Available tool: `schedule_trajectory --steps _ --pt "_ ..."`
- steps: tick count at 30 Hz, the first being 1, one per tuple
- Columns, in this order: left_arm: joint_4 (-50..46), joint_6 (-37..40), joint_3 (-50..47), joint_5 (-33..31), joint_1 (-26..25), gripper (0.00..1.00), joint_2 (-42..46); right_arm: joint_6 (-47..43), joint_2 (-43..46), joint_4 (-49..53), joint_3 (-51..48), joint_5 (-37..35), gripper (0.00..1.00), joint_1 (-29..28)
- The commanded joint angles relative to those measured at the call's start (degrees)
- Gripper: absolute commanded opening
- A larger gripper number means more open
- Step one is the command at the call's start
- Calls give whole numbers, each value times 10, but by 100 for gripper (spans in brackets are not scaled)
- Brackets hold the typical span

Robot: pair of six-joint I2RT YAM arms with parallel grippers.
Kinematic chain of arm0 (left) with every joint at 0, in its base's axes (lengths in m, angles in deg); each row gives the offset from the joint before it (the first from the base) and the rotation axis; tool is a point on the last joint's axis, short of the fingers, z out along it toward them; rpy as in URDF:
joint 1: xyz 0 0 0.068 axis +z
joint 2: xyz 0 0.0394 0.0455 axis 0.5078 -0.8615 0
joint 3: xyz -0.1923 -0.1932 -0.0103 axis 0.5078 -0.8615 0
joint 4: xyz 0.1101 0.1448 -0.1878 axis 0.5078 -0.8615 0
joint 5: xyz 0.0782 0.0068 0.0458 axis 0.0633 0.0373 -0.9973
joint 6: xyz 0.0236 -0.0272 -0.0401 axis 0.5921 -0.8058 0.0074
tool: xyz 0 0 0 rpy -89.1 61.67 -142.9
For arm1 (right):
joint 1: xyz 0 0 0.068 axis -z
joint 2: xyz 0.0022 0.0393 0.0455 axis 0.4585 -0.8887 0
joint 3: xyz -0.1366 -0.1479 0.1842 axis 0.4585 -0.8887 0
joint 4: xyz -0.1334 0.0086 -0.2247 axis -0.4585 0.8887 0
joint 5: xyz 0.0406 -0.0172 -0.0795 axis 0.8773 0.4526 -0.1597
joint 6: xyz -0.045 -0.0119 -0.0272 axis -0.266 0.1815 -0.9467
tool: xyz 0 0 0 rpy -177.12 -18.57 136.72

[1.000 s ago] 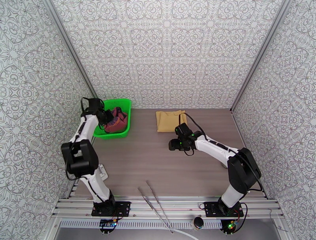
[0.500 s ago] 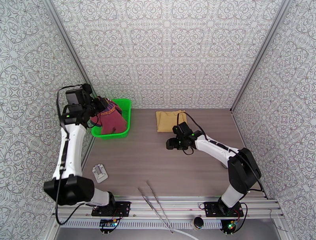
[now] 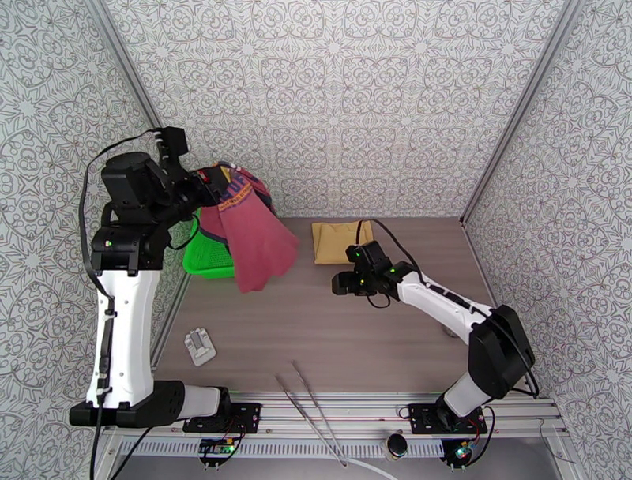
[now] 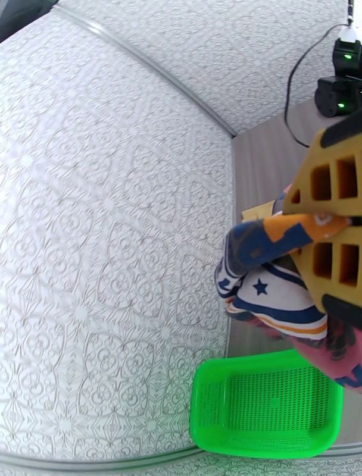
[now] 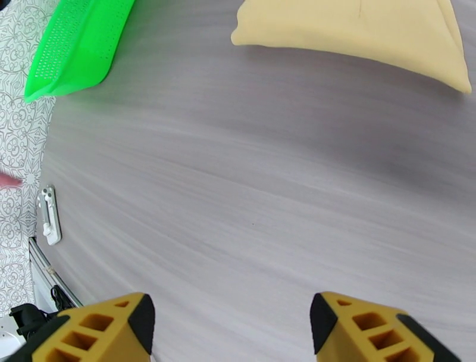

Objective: Fold and stack the mixed laundry pile

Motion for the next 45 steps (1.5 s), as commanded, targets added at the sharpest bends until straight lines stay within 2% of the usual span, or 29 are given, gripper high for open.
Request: schedule_trajectory --steps 1,7,13,18,27,35,36,38,40,41,45 --pt "-34 36 -3 -53 -30 0 2 -10 23 13 -16 -21 74 -2" --pt "-6 51 -113 -148 -102 0 10 -15 32 19 -25 -22 75 3" --pt "19 79 -173 -289 -160 0 3 -18 35 19 -35 -18 75 5" --pt "67 84 -251 -382 -239 0 19 -21 34 16 -47 -20 75 9" --pt "149 -38 -459 -469 -417 0 30 -29 29 27 -53 -23 75 20" --pt "143 -167 -518 -480 -523 0 -19 -45 62 94 -50 -74 76 49" --pt "138 -174 -518 -480 -530 4 -24 -50 68 103 -47 -84 76 51" --pt "130 -186 -520 -473 -536 40 -35 -64 72 126 -32 -99 77 52" --pt "129 -187 -520 -465 -536 69 -38 -80 69 146 -9 -103 77 52" --pt "124 -185 -516 -468 -536 78 -37 -89 64 158 7 -103 77 52" --pt "78 -172 -486 -504 -534 95 -15 -113 37 185 63 -102 77 47"
